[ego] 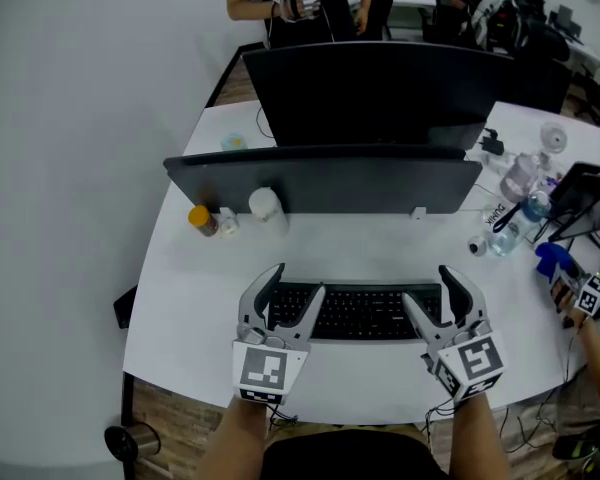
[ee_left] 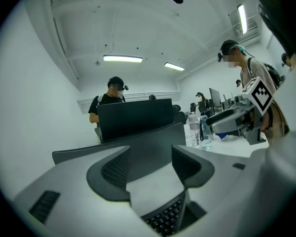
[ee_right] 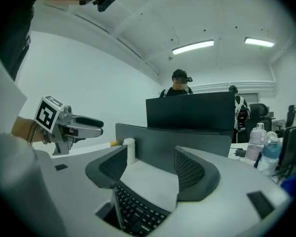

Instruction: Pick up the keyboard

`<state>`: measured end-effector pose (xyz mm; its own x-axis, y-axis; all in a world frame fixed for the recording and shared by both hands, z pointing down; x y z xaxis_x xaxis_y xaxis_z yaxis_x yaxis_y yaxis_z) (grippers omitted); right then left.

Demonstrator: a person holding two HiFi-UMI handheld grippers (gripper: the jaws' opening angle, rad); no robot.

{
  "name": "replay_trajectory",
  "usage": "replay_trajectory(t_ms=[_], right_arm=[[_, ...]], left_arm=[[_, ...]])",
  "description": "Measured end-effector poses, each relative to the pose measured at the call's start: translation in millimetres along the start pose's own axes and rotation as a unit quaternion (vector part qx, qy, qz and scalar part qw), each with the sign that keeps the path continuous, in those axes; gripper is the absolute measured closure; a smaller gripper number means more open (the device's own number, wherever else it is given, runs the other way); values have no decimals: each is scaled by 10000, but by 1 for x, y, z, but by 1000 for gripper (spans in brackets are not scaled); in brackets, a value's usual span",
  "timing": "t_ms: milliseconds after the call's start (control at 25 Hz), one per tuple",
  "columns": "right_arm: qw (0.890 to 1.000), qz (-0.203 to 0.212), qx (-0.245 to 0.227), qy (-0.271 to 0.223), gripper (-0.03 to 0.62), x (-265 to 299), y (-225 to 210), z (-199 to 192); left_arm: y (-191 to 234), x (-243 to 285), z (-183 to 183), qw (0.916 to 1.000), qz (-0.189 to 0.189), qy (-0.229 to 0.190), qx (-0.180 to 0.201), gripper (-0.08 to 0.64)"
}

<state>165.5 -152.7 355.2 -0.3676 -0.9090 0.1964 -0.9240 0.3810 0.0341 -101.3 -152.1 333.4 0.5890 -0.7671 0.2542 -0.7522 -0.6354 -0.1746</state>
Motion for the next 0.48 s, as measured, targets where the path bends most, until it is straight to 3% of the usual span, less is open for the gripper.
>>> replay_trajectory(t_ms=[480], right_arm=[[9979, -284, 120, 567, 318, 12, -19, -33]], left_arm=[[19, 8, -45, 9981, -149, 356, -473, 281]])
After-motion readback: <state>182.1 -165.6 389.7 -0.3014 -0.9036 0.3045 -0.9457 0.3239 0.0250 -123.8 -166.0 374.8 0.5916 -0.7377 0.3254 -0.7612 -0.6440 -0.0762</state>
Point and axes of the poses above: the fingertips, and each gripper's own axes: x forward along the fingers, y to its left, z out of its top, the point moved 9 cm from there along -x, backward along the fingers, and after that the axes turned 13 degrees about -z, right-handed, at the moved point
